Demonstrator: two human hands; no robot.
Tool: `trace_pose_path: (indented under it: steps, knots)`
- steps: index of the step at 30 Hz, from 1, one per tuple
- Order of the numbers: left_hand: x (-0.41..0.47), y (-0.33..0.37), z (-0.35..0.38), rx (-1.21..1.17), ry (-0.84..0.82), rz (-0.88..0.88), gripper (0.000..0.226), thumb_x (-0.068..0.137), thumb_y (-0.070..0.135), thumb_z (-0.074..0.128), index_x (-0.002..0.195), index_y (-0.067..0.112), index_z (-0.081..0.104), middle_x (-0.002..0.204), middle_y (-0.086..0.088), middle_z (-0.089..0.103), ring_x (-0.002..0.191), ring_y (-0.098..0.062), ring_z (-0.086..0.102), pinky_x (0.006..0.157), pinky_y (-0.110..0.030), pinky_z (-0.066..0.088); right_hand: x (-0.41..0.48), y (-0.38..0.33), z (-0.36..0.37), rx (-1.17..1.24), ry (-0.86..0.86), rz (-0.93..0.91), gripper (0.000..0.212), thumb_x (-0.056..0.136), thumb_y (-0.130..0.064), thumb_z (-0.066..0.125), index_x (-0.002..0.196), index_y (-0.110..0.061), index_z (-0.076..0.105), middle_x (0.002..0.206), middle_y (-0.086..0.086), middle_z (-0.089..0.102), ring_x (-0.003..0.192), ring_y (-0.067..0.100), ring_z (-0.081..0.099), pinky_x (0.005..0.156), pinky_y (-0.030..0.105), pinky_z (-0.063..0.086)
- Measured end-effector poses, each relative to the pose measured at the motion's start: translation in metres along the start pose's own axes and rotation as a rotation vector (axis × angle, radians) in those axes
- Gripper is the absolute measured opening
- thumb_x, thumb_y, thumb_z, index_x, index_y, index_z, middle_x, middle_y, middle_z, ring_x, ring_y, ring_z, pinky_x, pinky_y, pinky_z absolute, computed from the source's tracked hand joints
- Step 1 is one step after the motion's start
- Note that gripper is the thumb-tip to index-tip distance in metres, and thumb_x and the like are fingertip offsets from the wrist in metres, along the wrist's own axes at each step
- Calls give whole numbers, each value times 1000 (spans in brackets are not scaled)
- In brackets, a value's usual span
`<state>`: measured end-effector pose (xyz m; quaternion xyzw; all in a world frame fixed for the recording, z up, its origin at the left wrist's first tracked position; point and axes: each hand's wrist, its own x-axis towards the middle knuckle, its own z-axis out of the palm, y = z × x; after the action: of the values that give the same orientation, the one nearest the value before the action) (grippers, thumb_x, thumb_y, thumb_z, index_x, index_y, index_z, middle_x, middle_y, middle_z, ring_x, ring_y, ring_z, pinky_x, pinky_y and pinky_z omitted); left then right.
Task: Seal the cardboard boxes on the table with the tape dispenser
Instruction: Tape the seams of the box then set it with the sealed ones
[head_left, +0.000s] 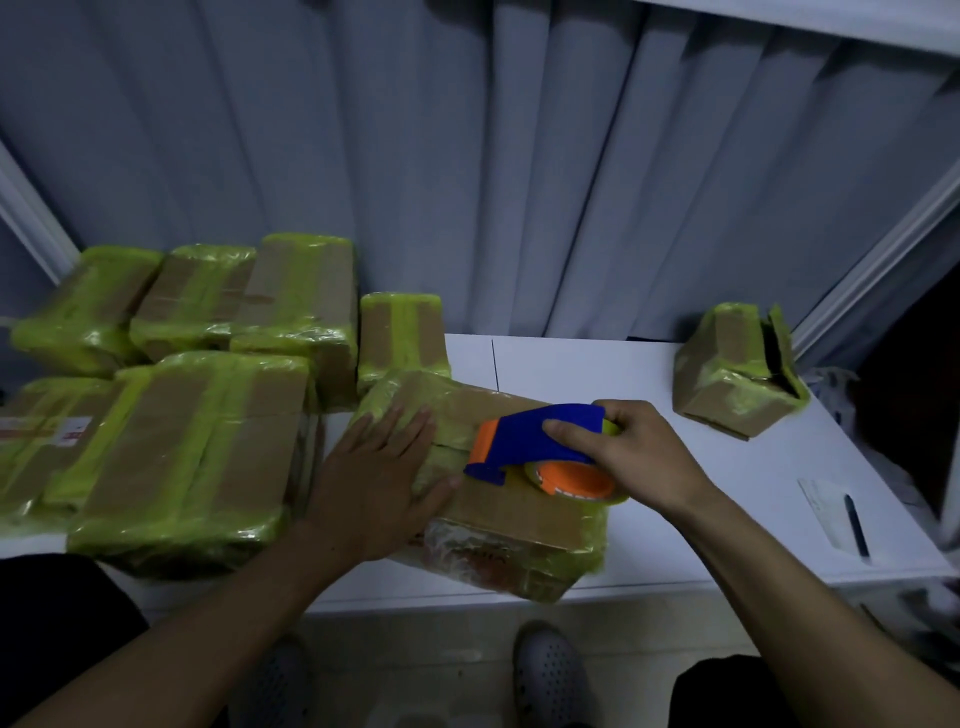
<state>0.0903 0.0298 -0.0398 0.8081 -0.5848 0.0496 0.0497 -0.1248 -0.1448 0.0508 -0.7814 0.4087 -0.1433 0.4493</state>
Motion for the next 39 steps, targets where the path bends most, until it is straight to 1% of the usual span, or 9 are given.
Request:
trace_pose_path:
  steps: [4, 7, 10, 13, 19, 26, 31, 35, 39]
  knots:
    - [0, -6, 0, 44, -6, 22, 75, 96, 69, 24, 148, 20, 45, 156, 3, 39, 146, -21, 31, 117, -47, 17, 6, -5, 2, -40, 17, 18, 35, 83, -57, 76, 85, -22, 75, 78, -8, 76, 71, 8, 72, 63, 24, 53]
    - [0, -18, -8, 71, -35, -14, 80, 94, 72, 16, 147, 21, 48, 154, 5, 42, 147, -25, 31, 118, -57, 20, 7, -11, 18, -61, 11, -21, 34, 85, -56, 75, 84, -22, 74, 76, -7, 75, 68, 4, 69, 58, 16, 49]
    - [5, -24, -13, 12, -84, -43, 92, 88, 83, 6, 156, 25, 27, 163, 9, 20, 153, -22, 6, 123, -51, 2, 10, -17, 28, -84, 30, -35, 34, 87, -56, 73, 84, -22, 72, 76, -6, 74, 67, 3, 67, 54, 13, 45]
    - [9, -12, -11, -123, -97, 0, 93, 85, 86, 7, 159, 30, 10, 165, 11, 7, 153, -18, -3, 124, -45, 3, 12, -17, 25, -70, 33, -3, 35, 86, -57, 74, 81, -23, 71, 75, -7, 73, 67, 6, 68, 57, 19, 45]
    - [12, 1, -1, -93, -61, 19, 97, 82, 91, 12, 157, 31, 23, 162, 13, 20, 152, -16, 15, 123, -45, 11, 9, -13, 24, -30, 40, -1, 36, 84, -60, 75, 86, -24, 74, 78, -8, 75, 70, 6, 70, 61, 22, 50]
    - [11, 1, 1, -74, -70, 22, 99, 81, 92, 10, 158, 30, 19, 163, 13, 16, 152, -15, 10, 123, -43, 9, 1, -10, 14, 9, 13, 9, 36, 84, -59, 75, 88, -23, 74, 80, -7, 76, 72, 7, 72, 62, 23, 55]
    - [12, 2, 3, -81, -81, 20, 99, 81, 92, 9, 158, 31, 20, 164, 14, 13, 152, -14, 9, 123, -43, 9, -5, -11, 7, -16, 25, 12, 35, 85, -57, 75, 85, -23, 74, 76, -8, 75, 69, 5, 71, 58, 18, 50]
    - [12, 2, 2, -58, -91, 28, 99, 81, 91, 8, 158, 29, 19, 164, 13, 10, 153, -14, 6, 123, -43, 9, -9, -7, -9, -8, 17, 45, 37, 83, -58, 76, 91, -22, 76, 82, -7, 77, 76, 11, 73, 66, 26, 57]
    - [11, 2, 1, -80, -80, 39, 98, 82, 91, 11, 158, 29, 21, 164, 12, 13, 152, -14, 7, 123, -43, 7, -13, -6, -9, -62, 25, 53, 37, 83, -60, 74, 90, -24, 74, 80, -9, 76, 72, 8, 72, 59, 19, 49]
